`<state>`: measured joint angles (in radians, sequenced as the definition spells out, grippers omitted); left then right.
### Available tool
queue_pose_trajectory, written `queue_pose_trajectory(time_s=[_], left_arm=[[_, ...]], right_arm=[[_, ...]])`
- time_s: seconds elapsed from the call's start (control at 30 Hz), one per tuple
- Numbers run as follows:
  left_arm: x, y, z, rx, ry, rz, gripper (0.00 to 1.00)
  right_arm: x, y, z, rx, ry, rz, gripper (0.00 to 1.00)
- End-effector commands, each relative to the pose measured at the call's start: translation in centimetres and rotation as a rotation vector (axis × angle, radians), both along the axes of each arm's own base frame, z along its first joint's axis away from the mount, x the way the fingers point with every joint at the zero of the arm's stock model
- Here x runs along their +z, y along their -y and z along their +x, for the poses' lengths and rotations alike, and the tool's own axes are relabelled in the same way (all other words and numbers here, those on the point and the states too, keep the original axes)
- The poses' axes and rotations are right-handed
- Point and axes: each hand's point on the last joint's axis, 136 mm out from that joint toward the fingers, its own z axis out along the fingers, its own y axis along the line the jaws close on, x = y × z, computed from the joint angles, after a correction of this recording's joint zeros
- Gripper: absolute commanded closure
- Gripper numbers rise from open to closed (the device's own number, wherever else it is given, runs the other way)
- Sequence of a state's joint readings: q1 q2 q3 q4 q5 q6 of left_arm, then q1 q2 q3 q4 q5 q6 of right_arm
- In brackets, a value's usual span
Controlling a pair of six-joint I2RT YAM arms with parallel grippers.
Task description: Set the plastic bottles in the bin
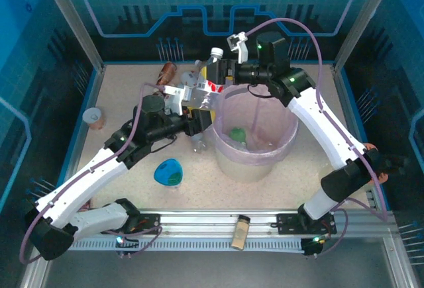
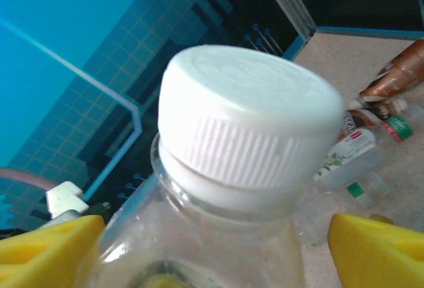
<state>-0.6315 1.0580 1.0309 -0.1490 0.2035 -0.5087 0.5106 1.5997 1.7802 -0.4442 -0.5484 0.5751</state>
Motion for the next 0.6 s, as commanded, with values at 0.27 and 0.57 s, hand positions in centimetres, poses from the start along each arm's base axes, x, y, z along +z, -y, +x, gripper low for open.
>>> queue_pose_trajectory(time_s=[0.27,0.57], left_arm=[[2.9,-0.3,-0.5,-0.002,0.102,-0.032,0.39],[3.0,-3.8,-1.2,0.133,0.129,-0.016,0.01]], right_arm=[[2.9,-0.3,-0.3,0.016,0.067,0.064,0.37],[9.5,1.8,0.1,-0.019,0.215,0.142,0.41]])
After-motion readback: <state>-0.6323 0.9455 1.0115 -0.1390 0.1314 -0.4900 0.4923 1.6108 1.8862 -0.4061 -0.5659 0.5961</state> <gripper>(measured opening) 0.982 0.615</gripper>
